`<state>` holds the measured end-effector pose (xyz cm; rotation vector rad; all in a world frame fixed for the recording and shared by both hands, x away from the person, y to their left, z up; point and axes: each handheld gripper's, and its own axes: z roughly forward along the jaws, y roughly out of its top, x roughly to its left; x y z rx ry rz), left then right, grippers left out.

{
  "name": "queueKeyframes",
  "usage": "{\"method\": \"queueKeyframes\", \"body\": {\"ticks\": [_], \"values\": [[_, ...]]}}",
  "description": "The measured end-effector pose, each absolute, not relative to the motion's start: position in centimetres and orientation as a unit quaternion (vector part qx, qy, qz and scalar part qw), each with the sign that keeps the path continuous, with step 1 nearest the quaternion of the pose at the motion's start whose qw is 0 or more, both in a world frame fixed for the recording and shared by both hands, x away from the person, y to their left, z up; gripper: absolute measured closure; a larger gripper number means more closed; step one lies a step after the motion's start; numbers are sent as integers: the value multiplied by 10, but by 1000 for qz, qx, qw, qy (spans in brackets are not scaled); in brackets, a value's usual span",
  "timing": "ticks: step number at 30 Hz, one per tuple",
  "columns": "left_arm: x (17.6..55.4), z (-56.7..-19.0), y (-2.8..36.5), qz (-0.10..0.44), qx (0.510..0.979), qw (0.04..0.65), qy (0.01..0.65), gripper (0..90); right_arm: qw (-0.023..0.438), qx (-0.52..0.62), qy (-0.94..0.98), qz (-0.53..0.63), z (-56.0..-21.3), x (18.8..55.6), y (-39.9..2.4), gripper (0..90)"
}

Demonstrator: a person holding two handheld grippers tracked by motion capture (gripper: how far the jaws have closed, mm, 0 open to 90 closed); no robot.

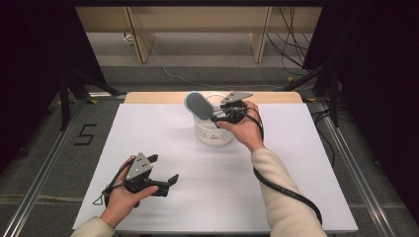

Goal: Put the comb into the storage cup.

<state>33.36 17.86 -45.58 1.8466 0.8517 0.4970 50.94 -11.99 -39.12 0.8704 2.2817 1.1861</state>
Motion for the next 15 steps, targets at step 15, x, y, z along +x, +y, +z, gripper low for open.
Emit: {"method": "queueKeyframes", "body": {"ticks": [15], "values": [[334, -457, 179, 206, 766, 496, 354, 11, 212, 335, 808, 436, -391, 499, -138, 191]]}}
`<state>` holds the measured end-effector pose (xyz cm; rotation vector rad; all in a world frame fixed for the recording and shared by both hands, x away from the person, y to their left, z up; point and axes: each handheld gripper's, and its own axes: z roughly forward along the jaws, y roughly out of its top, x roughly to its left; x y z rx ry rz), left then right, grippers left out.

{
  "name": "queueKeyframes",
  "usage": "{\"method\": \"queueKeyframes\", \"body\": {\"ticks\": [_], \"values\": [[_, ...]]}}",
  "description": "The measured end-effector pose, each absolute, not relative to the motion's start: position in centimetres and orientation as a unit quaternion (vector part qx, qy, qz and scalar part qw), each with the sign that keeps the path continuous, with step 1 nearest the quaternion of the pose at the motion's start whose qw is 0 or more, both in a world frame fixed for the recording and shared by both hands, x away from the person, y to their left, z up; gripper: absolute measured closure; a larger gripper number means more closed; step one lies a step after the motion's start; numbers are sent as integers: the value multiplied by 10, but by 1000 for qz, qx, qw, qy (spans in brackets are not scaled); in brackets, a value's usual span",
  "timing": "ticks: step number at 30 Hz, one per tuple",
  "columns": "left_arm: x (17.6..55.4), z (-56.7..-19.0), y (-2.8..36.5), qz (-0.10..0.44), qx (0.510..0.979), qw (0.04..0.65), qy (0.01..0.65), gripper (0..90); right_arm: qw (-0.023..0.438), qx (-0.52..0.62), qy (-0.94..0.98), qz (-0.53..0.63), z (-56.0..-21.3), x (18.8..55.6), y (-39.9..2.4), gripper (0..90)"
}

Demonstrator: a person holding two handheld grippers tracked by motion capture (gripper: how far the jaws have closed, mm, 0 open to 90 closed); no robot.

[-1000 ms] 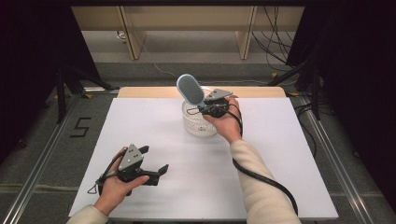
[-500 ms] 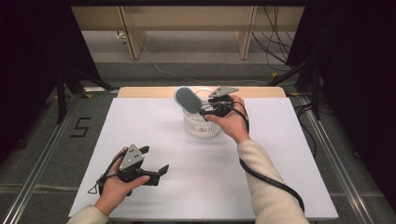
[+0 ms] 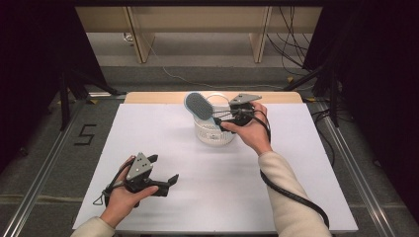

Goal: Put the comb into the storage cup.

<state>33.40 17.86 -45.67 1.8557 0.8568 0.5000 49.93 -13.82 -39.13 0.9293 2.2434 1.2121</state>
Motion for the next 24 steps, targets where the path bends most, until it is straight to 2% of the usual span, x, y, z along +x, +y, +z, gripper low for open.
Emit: {"method": "queueKeyframes", "body": {"ticks": [5, 24], "values": [[334, -457, 179, 206, 766, 495, 355, 11, 211, 333, 806, 441, -392, 494, -144, 163], [335, -457, 179, 208, 766, 493, 356, 4, 210, 327, 798, 462, -396, 471, -170, 156]]}}
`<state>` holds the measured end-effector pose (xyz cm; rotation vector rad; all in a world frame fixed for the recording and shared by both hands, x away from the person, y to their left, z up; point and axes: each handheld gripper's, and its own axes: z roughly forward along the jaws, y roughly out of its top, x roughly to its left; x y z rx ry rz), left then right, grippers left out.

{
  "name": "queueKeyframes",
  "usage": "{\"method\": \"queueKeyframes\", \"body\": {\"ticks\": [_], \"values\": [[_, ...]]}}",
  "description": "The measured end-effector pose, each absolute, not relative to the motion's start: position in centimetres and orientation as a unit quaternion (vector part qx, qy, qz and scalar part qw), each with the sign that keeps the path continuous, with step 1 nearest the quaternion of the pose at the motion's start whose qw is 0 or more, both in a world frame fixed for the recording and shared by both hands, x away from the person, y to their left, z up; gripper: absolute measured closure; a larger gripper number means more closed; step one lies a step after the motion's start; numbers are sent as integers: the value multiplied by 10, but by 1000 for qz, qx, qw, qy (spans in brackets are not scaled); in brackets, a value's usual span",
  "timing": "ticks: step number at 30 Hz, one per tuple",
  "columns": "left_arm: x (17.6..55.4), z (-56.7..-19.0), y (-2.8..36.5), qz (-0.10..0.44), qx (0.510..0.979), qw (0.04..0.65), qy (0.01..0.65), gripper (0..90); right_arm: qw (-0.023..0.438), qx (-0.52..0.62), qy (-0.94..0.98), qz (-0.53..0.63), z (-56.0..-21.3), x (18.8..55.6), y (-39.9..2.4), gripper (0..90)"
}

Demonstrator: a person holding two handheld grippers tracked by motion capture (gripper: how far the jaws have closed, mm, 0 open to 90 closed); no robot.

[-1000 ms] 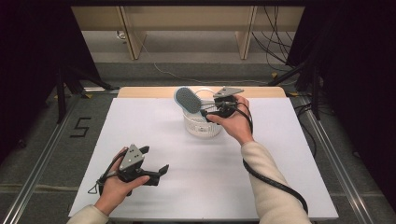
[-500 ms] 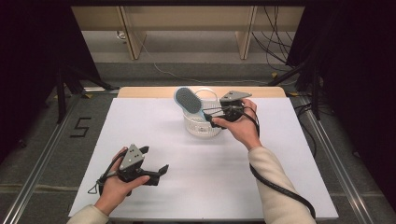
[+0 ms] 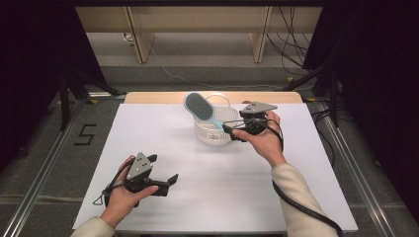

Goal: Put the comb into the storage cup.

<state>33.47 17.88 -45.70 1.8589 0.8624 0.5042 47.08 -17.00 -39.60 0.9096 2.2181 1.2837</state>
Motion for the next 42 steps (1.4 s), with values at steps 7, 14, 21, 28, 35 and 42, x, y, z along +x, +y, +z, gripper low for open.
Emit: {"method": "queueKeyframes", "body": {"ticks": [7, 14, 21, 28, 35, 42], "values": [[335, -457, 179, 209, 767, 492, 355, 4, 211, 328, 795, 464, -398, 460, -182, 156], [335, -457, 179, 210, 766, 492, 356, 4, 214, 328, 792, 468, -398, 451, -194, 156], [335, -457, 179, 210, 766, 492, 356, 4, 222, 331, 788, 470, -400, 441, -207, 156], [335, -457, 179, 210, 766, 492, 357, 3, 224, 334, 784, 473, -403, 431, -221, 156], [335, -457, 178, 210, 766, 491, 358, 3, 228, 334, 781, 477, -404, 422, -231, 156], [335, -458, 179, 209, 766, 491, 358, 3, 231, 338, 779, 474, -407, 415, -240, 156]]}}
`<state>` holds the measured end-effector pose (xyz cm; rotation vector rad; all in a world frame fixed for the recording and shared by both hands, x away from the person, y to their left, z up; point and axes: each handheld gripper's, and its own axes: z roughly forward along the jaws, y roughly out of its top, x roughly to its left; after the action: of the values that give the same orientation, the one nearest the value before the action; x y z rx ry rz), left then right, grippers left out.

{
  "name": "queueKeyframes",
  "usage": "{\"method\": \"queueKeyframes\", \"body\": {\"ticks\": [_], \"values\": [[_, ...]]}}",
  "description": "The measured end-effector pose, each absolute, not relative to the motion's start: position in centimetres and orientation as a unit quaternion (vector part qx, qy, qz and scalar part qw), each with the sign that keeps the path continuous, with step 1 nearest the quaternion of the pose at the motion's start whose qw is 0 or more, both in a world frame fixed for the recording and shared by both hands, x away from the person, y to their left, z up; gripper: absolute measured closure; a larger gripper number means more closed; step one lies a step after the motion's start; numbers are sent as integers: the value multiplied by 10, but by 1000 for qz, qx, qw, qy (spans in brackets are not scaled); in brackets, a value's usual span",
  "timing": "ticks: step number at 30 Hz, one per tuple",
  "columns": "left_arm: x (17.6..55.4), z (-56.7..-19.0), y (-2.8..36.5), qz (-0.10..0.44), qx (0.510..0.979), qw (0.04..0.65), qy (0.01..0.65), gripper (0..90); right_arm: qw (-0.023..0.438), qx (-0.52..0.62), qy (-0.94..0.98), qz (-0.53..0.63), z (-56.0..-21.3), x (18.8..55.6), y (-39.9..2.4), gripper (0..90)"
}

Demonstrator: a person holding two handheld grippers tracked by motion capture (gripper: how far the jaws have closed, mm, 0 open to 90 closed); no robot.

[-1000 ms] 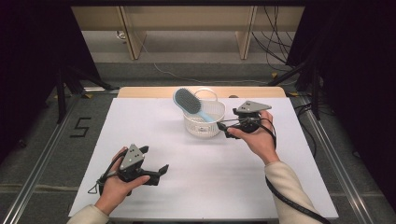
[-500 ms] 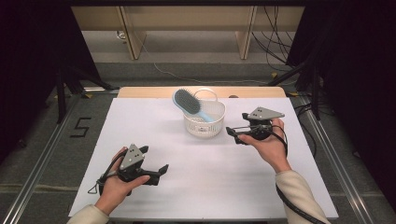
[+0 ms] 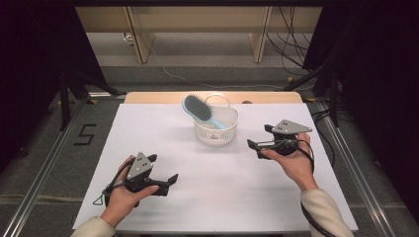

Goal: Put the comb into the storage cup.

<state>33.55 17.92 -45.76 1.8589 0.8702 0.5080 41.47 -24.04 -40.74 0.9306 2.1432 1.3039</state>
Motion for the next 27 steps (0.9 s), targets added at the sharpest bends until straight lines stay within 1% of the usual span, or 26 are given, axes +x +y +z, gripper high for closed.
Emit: {"method": "queueKeyframes", "body": {"ticks": [27], "values": [[336, -458, 180, 211, 765, 491, 361, 2, 232, 344, 778, 472, -421, 386, -267, 157]]}}
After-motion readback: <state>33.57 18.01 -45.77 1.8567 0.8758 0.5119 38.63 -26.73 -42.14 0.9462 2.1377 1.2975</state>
